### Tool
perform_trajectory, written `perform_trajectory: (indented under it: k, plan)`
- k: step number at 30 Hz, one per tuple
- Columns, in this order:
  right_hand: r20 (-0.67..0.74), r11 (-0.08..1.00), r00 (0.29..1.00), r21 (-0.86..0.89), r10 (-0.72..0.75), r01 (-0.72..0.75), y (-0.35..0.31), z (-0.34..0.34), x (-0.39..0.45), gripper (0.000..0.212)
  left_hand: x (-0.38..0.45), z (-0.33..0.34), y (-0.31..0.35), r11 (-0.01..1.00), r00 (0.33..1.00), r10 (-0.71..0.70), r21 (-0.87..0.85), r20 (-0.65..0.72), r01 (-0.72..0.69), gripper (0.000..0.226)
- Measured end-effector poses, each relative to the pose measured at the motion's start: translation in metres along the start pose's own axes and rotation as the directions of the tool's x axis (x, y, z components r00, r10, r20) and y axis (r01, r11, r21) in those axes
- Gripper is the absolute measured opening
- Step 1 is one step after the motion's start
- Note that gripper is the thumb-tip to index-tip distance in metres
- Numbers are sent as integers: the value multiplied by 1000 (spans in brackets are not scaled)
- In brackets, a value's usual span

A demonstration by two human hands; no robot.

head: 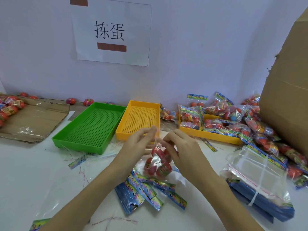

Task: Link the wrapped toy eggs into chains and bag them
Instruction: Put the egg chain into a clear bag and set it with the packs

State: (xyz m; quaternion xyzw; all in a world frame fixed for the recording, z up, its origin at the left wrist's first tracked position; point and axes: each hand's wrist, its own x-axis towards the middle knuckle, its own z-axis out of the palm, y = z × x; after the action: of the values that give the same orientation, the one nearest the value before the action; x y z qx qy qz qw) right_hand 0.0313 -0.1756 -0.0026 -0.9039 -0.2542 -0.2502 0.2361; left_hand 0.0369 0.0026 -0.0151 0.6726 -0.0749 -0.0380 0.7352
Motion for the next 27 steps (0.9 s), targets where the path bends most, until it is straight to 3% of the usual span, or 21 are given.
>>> perform_trajectory:
  k: [2, 5, 9, 11, 12, 14, 16, 17, 20, 27]
  plan:
    - [-30, 999, 999, -29, -15, 14, 2, -1, 0, 24, -1, -2, -3, 997, 995, -53, 65, 85, 48, 51]
    - [-98, 999, 995, -40, -21, 17, 4, -2, -1, 21, -3, -5, -3, 995, 985, -24, 96, 172, 7, 41]
    - [-228, 996, 972, 74, 55, -39, 2, -4, 0, 23, -3, -6, -1, 998, 990, 30, 50, 137, -37, 46]
    - [-330, 981, 929, 149, 170, -127, 2, -7, 1, 32, -2, -7, 0, 999, 993, 40, -7, 113, -39, 50]
    - [-320, 947, 907, 258, 272, -193, 1, -8, 1, 39, -2, -7, 1, 999, 994, 42, -32, 104, -39, 52]
    - [-104, 760, 874, 549, 475, -348, -1, -13, 4, 55, -2, -7, 2, 997, 994, 42, -65, 105, -35, 51]
    - [110, 563, 846, 701, 521, -438, 1, -14, 5, 52, -3, -5, 3, 997, 993, 39, -76, 115, -31, 44]
    - [140, 528, 845, 725, 516, -443, 1, -14, 4, 42, -4, -3, 4, 998, 994, 37, -60, 105, -31, 36]
    - [78, 537, 857, 750, 509, -386, 0, -11, 1, 17, -6, 2, 4, 998, 998, 67, -1, 0, -67, 24]
    - [-36, 624, 889, 725, 457, -292, 4, -13, 2, 14, -4, 0, 6, 986, 969, 145, -52, -201, -159, 14]
